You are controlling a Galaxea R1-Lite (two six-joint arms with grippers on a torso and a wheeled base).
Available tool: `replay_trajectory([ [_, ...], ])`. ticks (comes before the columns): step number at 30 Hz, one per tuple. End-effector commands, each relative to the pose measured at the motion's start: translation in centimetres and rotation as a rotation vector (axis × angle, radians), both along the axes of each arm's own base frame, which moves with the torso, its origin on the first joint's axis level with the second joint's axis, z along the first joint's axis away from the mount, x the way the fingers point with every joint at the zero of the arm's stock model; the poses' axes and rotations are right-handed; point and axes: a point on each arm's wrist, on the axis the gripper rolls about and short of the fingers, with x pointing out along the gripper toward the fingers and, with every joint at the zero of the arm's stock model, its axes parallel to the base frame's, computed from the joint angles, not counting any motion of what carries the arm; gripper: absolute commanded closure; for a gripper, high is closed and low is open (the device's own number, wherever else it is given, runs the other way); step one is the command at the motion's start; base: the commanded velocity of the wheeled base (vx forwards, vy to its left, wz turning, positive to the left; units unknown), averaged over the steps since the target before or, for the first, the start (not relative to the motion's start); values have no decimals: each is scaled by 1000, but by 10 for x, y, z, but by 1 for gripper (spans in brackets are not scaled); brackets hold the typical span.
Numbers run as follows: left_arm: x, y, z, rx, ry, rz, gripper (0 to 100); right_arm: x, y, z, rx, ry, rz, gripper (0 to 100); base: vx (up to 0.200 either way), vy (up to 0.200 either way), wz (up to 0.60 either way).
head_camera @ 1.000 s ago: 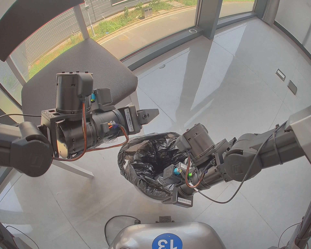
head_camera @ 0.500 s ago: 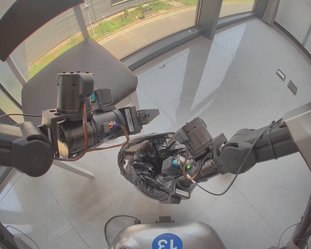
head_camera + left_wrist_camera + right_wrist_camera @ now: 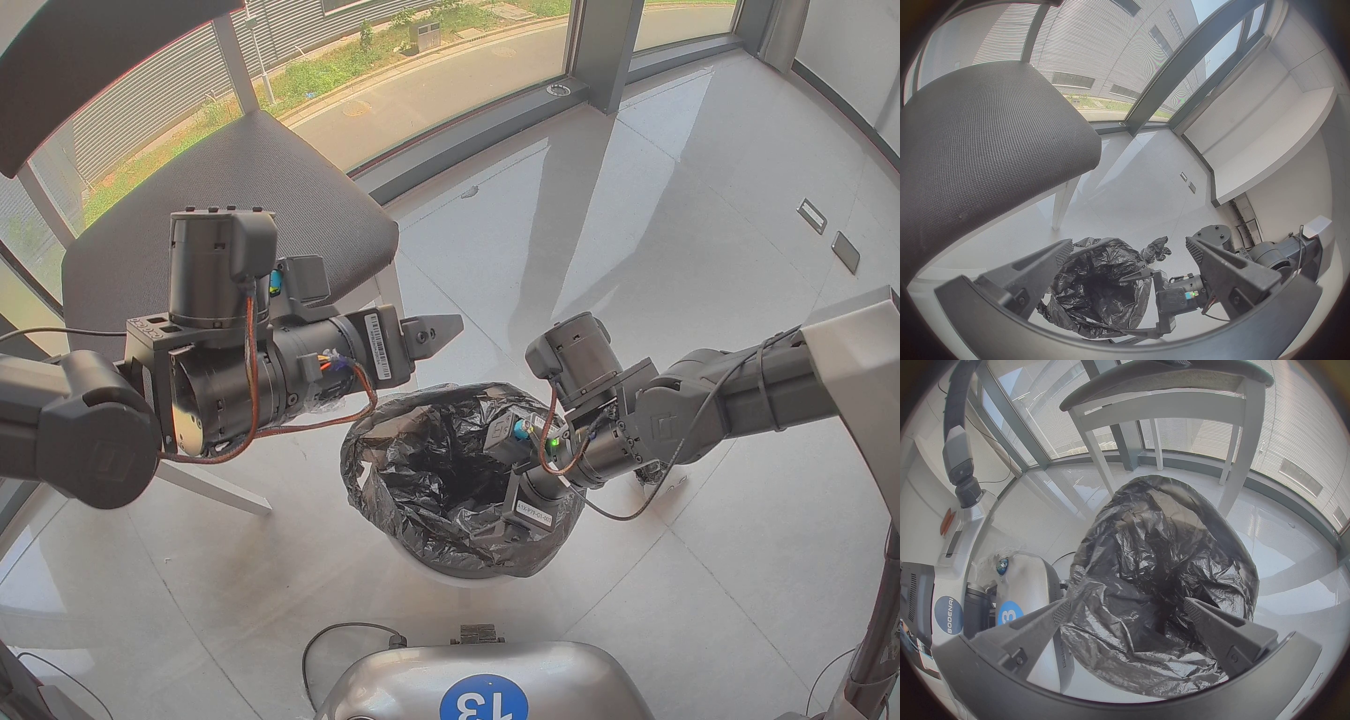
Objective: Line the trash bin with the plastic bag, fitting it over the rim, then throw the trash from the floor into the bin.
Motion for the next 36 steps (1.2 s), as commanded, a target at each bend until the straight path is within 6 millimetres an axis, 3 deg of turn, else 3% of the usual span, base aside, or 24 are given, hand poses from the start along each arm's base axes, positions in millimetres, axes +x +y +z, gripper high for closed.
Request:
replay_trajectory([
  [1,2,-2,-2,3,4,1,0,8,5,-14,-12,19,-2,0,0,0,0],
  [15,3,-2,-4,7,11,1,0,11,13,-38,-40,63,3,0,0,0,0],
  [16,3,-2,-4,7,11,1,0,11,13,-38,-39,64,4,100,0,0,0],
  [28,6,-4,-4,3,6,-1,0,0,26,-34,-33,59,37,100,0,0,0],
  [36,6,-4,-4,0,1,-1,0,-33,50,-30,-42,65,127,100,0,0,0],
])
